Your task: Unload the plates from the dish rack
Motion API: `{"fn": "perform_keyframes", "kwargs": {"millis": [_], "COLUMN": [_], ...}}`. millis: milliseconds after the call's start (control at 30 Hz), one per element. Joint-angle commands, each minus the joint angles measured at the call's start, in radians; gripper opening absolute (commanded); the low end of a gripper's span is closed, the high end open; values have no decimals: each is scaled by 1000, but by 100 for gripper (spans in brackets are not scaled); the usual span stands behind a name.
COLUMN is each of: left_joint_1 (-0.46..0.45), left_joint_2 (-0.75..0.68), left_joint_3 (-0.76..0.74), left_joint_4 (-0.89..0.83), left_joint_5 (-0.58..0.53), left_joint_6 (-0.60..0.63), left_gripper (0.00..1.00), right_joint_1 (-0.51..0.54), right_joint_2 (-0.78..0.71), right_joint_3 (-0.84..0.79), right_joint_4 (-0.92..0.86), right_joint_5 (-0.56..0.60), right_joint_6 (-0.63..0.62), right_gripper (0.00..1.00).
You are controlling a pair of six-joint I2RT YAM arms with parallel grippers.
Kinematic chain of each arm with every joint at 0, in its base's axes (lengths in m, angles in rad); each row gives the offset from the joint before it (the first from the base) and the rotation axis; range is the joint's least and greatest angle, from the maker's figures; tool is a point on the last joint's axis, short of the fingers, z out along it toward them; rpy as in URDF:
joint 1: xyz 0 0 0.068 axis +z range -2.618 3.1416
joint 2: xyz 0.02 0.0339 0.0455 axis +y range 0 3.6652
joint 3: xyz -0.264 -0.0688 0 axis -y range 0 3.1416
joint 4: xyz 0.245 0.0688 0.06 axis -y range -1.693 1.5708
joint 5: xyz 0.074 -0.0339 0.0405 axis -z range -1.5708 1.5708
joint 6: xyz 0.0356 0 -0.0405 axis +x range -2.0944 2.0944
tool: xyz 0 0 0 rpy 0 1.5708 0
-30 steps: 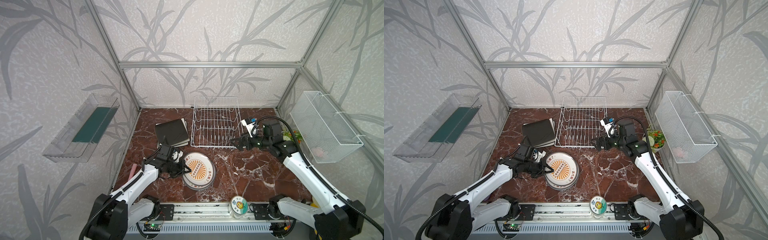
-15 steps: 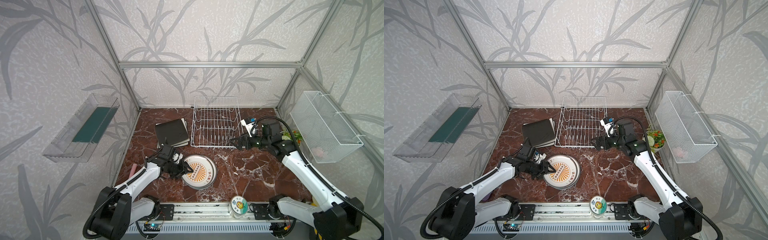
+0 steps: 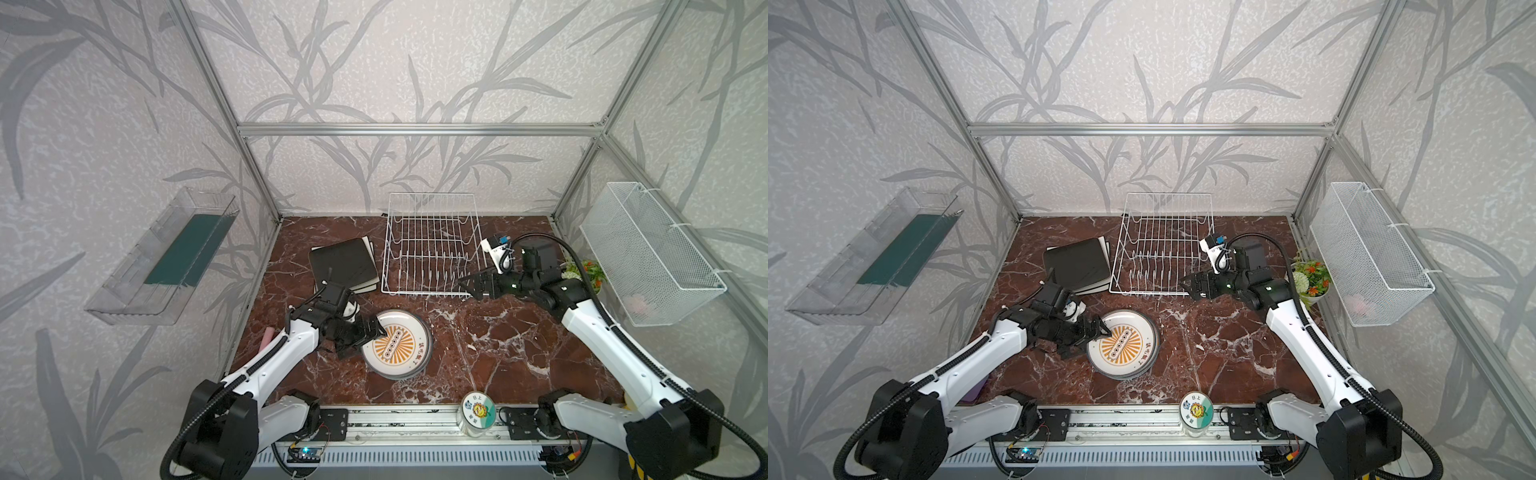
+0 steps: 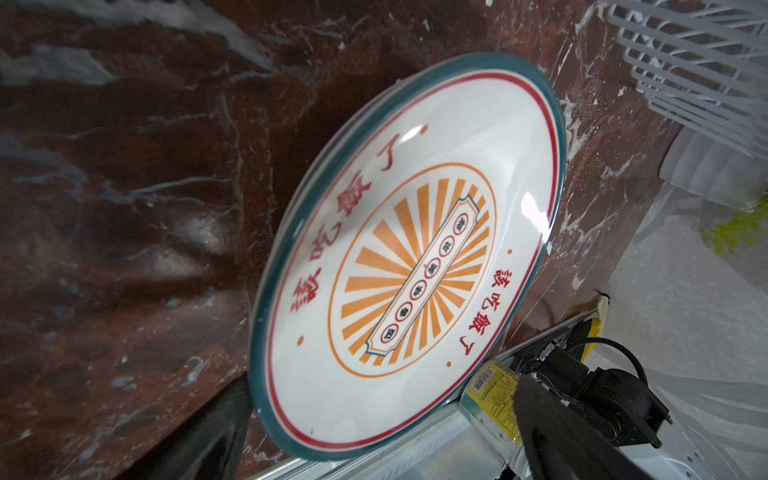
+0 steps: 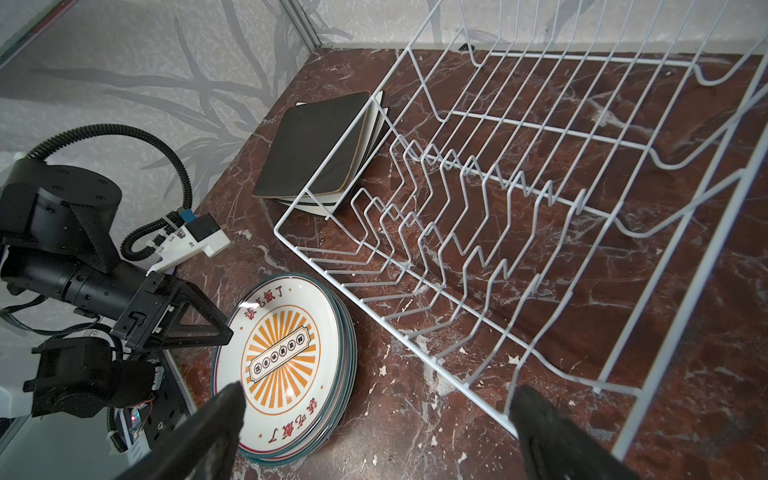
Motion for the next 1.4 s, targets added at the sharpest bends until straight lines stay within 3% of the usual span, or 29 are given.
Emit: {"fn": "perform_keyframes", "kwargs": {"millis": [0,467,867,1367], "left_joint_1": [0,0,-5,-58], "left_joint_2": [1,-12,57,149], "left_joint_3": [50,163,29,38], "left_joint_4": [-76,-195,35,125], "left_joint_5": [-73,-186,-151,-118], "left_joint_6": [9,54,14,-7], "left_gripper": [99,99,99,99], "right_joint_1": [5,5,4,4], "right_joint_2": [-14,-24,-49,-42], "right_joint_3": [24,16,8,3], "right_joint_4": [11,11,10,9], "right_joint_5": [18,58,91,90], "right_joint_6": [-10,-16,-23,-17], "right_gripper": [99,99,99,99]}}
